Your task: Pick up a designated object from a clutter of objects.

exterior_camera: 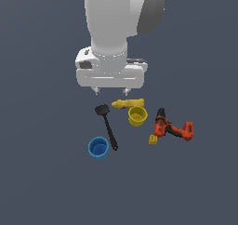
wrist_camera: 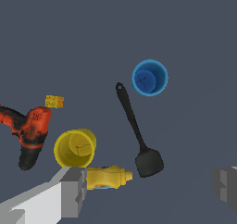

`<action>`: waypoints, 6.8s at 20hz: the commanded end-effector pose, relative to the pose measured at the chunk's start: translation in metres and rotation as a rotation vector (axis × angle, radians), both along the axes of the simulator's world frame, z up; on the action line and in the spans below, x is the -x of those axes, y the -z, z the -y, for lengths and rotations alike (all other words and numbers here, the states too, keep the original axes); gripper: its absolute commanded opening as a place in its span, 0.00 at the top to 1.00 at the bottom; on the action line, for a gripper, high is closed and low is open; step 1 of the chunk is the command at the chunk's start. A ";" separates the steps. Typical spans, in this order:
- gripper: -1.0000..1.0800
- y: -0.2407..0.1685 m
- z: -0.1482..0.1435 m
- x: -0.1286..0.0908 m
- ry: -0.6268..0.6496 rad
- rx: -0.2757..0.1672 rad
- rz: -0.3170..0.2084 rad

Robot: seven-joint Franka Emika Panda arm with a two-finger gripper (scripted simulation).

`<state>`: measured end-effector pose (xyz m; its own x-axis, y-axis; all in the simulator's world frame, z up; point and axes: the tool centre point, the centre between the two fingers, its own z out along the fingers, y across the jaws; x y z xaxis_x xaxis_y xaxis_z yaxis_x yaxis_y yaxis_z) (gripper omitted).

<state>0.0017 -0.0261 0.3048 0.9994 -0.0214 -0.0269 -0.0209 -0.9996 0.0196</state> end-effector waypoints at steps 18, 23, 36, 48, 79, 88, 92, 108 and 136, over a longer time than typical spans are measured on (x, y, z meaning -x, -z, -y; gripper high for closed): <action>0.04 -0.001 -0.007 0.001 -0.073 0.021 -0.004; 0.04 0.020 -0.004 -0.001 -0.105 0.017 -0.002; 0.04 0.128 0.014 0.005 -0.265 -0.007 0.007; 0.04 0.216 0.029 0.032 -0.401 -0.022 0.019; 1.00 0.288 0.032 0.042 -0.436 -0.025 0.023; 1.00 0.288 0.032 0.042 -0.436 -0.025 0.023; 1.00 0.285 0.033 0.042 -0.435 -0.024 0.023; 1.00 0.199 0.059 0.046 -0.436 -0.025 0.023; 1.00 -0.077 0.142 0.050 -0.436 -0.025 0.023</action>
